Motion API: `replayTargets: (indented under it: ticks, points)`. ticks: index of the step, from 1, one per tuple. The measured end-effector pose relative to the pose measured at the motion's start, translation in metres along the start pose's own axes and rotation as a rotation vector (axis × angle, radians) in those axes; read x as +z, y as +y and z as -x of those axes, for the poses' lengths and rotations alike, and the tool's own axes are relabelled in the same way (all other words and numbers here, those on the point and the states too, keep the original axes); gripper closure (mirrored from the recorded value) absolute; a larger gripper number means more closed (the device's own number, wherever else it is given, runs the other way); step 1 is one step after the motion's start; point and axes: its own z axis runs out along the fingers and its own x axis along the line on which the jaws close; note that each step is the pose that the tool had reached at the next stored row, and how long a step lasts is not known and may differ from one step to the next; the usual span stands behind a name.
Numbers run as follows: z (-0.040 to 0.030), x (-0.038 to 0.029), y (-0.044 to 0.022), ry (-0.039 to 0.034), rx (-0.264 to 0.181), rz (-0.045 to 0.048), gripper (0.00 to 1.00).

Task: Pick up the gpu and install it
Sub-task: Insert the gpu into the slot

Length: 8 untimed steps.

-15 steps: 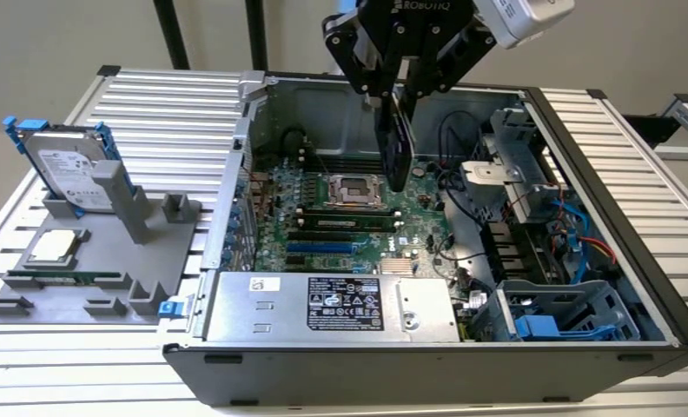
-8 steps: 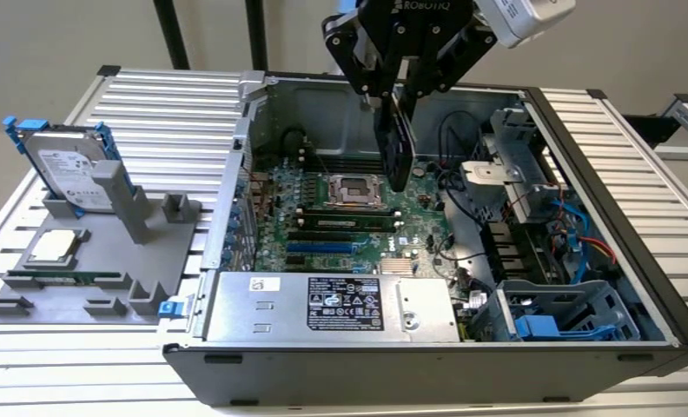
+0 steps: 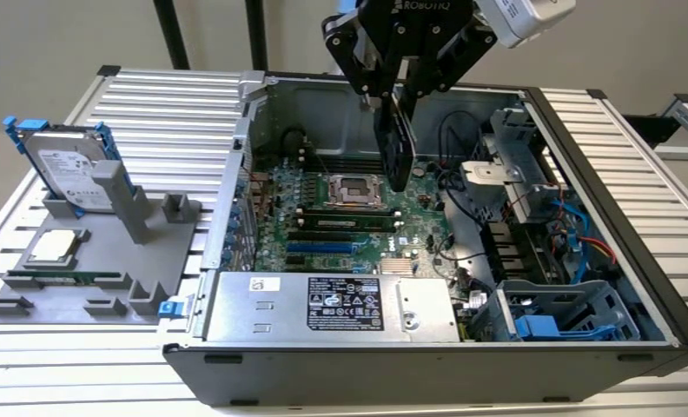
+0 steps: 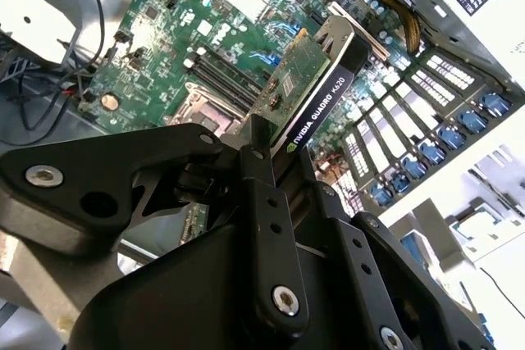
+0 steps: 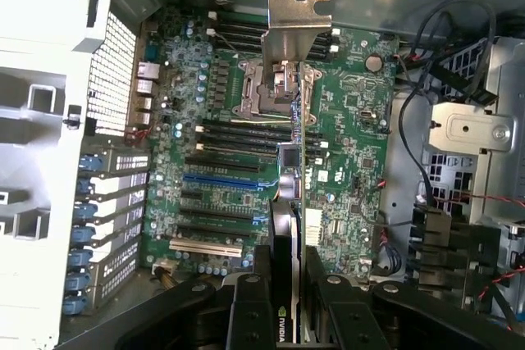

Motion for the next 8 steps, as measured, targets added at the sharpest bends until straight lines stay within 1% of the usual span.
replayTargets:
  ticks: [8]
  points:
    - [0.0000, 0.0000, 0.0000, 0.0008, -0.013, 0.0004, 1.00]
